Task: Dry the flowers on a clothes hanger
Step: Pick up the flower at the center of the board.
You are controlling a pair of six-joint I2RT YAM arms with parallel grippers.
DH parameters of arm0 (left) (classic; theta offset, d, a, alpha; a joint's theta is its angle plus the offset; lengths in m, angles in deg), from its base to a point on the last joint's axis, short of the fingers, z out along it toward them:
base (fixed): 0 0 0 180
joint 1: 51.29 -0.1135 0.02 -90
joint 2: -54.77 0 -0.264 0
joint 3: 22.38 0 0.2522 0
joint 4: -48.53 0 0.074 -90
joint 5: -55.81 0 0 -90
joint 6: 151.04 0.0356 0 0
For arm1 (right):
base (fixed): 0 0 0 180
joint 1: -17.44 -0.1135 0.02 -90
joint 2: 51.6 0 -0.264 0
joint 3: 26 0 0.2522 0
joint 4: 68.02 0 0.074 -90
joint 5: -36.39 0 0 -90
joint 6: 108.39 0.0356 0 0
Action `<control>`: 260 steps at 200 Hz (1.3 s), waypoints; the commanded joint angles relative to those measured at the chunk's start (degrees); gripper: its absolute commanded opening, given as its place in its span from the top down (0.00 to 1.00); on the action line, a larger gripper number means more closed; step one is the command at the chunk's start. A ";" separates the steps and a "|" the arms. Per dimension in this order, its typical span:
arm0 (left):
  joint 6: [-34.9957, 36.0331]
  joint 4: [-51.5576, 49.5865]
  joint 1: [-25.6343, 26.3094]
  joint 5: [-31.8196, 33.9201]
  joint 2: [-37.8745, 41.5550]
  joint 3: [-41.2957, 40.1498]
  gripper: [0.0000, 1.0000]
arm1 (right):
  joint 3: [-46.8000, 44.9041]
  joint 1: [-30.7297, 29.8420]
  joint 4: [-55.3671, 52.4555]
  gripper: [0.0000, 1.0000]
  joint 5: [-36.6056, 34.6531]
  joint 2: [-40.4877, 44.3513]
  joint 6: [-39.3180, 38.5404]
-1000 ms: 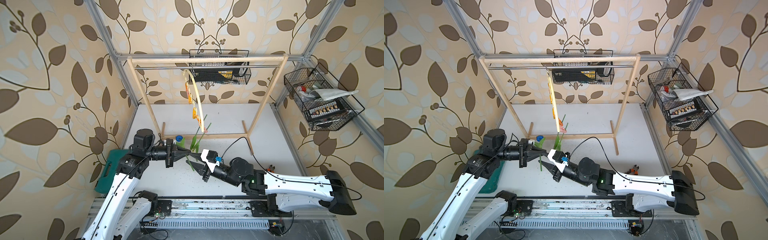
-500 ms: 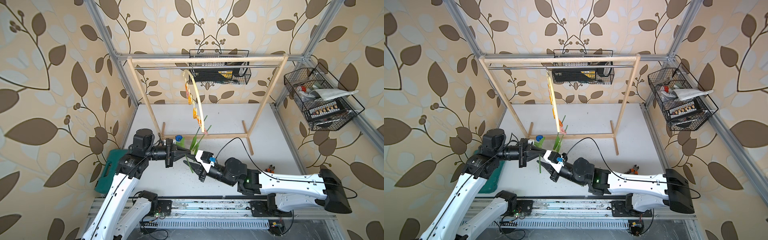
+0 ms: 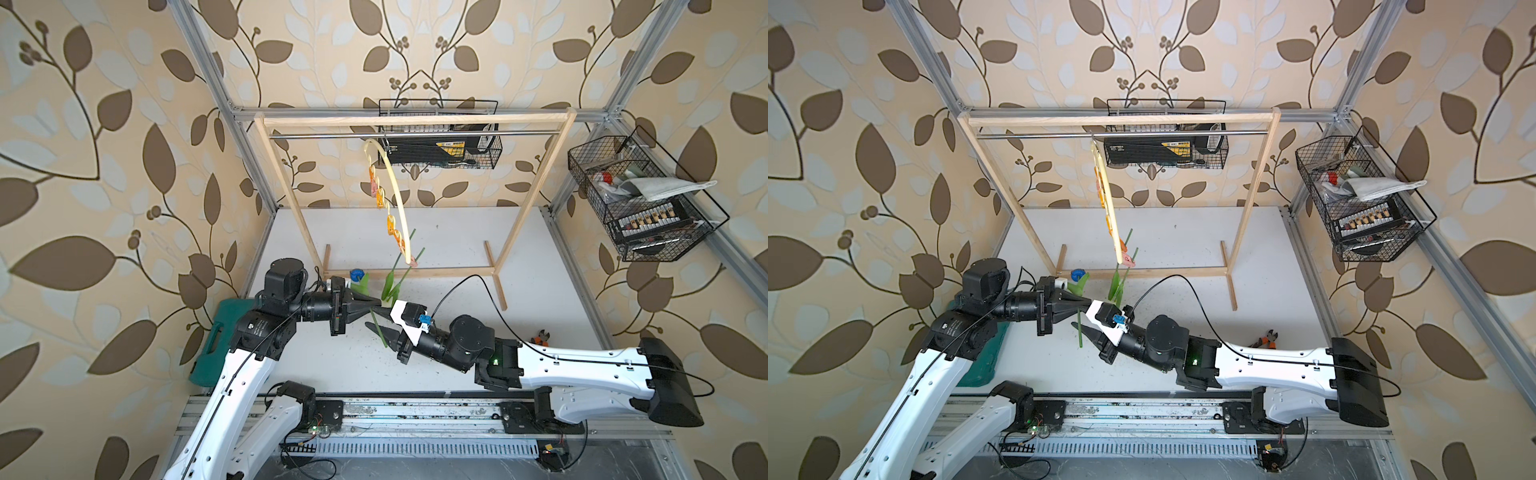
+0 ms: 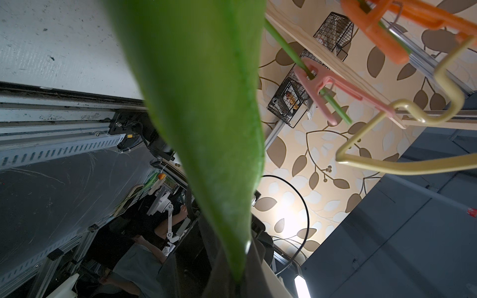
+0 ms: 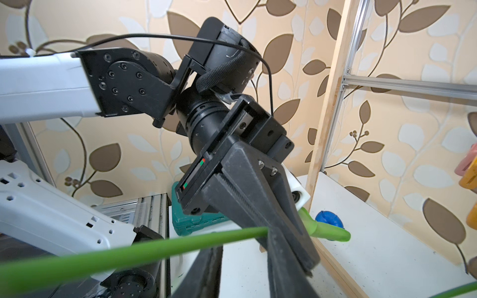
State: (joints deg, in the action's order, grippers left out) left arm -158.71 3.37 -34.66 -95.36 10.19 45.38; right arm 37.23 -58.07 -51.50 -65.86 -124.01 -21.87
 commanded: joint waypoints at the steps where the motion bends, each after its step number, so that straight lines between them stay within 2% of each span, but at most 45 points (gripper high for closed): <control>1: -0.09 1.57 0.60 -1.15 0.72 1.29 1.00 | 2.00 0.14 1.79 0.68 -1.20 -0.12 -0.51; 42: -0.02 1.85 0.60 -1.15 0.28 1.55 1.00 | 1.87 0.19 1.62 0.68 -1.37 0.11 -0.91; 87: -0.22 1.96 0.60 -1.07 0.49 1.46 1.00 | 3.04 0.13 1.45 0.76 -1.19 -1.21 -1.00; 170: -0.40 1.79 0.60 -1.15 0.72 1.61 1.00 | 5.28 0.18 1.97 0.77 -2.26 -3.36 -0.76; 260: -0.63 3.18 0.60 -1.15 0.46 1.22 1.00 | 7.22 0.18 -0.23 0.99 -3.82 -4.29 1.19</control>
State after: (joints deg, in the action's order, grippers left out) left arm -160.58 5.98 -35.23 -91.58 10.74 45.38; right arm 41.34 -57.78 -53.79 -72.00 -126.82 -21.83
